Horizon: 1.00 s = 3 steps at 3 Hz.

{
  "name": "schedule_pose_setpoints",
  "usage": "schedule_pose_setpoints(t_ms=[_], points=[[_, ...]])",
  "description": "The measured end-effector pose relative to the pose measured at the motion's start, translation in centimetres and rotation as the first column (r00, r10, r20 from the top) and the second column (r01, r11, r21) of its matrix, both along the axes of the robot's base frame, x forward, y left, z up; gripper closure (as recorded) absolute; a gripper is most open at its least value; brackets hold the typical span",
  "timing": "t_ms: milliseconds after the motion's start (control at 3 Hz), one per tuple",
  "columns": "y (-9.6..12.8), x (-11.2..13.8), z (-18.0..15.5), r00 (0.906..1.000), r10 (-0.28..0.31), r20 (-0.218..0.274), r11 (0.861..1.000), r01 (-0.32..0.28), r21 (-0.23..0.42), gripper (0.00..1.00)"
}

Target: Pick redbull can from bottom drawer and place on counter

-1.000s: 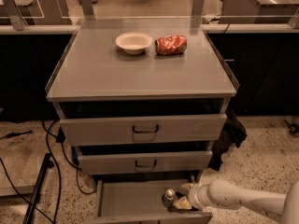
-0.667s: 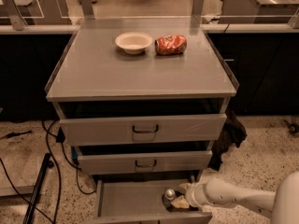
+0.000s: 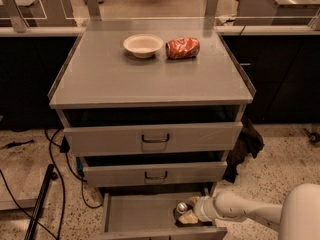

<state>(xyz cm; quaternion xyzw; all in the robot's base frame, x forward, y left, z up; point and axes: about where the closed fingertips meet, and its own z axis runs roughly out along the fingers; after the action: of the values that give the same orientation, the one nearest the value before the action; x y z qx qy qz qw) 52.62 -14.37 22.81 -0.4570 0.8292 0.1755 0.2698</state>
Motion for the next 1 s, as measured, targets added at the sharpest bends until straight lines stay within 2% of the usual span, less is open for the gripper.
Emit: schedule_pose_setpoints(t_ms=[667,1000], points=[[1.9,0.1,-2.1,0.9995,0.027,-0.018,0.999,-0.027,0.036,0.36],[2.5,-0.1,-2.8,0.9994,0.03,-0.015,0.999,-0.03,0.035,0.54]])
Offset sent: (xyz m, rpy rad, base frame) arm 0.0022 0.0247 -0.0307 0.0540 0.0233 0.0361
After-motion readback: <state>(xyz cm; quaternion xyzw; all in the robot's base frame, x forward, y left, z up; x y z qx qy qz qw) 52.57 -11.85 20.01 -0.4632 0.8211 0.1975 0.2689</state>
